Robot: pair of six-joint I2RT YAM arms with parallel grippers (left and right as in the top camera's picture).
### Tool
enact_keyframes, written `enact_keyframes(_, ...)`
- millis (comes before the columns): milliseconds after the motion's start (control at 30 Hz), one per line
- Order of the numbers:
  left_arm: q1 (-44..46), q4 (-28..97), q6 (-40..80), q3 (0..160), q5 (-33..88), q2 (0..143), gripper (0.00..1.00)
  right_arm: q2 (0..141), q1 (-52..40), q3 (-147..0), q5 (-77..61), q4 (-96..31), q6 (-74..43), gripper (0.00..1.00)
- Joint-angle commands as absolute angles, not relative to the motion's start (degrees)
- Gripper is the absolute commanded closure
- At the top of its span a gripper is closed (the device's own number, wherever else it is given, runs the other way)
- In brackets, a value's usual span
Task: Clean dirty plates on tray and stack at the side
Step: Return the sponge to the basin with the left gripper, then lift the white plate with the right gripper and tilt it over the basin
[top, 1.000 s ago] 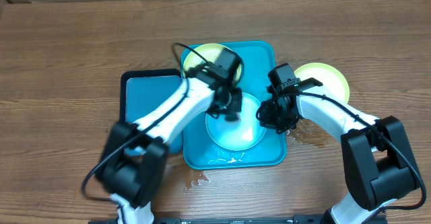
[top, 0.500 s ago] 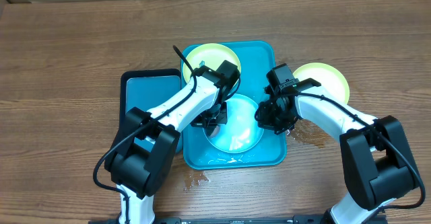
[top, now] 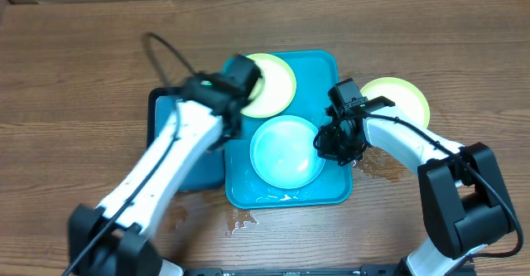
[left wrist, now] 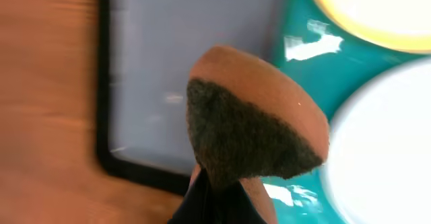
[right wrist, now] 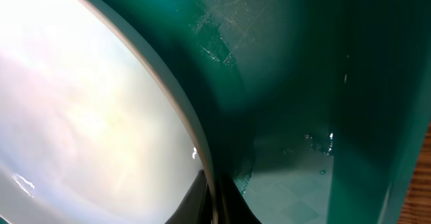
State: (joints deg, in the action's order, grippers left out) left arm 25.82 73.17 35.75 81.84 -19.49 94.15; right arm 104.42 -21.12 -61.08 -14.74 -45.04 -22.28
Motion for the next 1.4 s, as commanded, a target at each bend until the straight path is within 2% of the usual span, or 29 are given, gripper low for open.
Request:
enact_keyframes(0,18.5,74.7,37.4,81.7,-26.2,93.2,0.96,105.5,-20.3,-61.1,-9.0,-45.1,-22.5,0.96)
enact_keyframes(100,13.2,71.3,36.0,77.9,-19.8,93.8,0.96,105.5,-20.3,-61.1,-8.4,-44.4,-22.5,0.96)
enact_keyframes(233,8.7,61.5,28.1,70.7,-7.6,94.7,0.95,105.5,-20.3,-61.1,-8.5,-44.2,-22.5,0.96)
enact_keyframes(267,8.0,59.2,26.7,69.1,-5.2,94.8,0.88,105.4,-20.3,-61.1,-8.6,-44.3,-22.5,0.96)
enact_keyframes(333,6.8,56.7,26.6,67.2,-3.2,95.0,0.58,105.2,-20.3,-61.5,-8.6,-45.1,-22.5,0.96)
enact_keyframes(367,6.3,56.6,26.6,67.1,-2.9,95.0,0.51,104.9,-20.3,-62.1,-8.6,-45.9,-22.5,0.96)
enact_keyframes(667,0.9,66.9,26.3,77.5,-1.3,91.0,0.48,98.5,-22.4,-74.5,-1.1,-57.7,-18.5,0.96)
enact_keyframes(833,-2.6,73.4,23.4,88.1,1.8,84.9,0.37,97.9,-28.8,-86.1,5.2,-61.3,-15.5,0.96)
enact_keyframes(1100,-3.6,77.6,22.2,100.5,4.8,74.4,0.18,99.7,-44.9,-90.1,21.0,-44.7,-14.5,0.96)
enact_keyframes(1233,-3.6,77.9,22.2,100.8,4.2,69.4,0.01,103.8,-51.6,-90.1,34.2,-38.0,-14.5,0.96)
enact_keyframes(1367,-3.6,78.3,17.3,100.8,3.8,66.9,0.0,104.9,-57.5,-90.1,48.7,-36.0,-14.4,0.96)
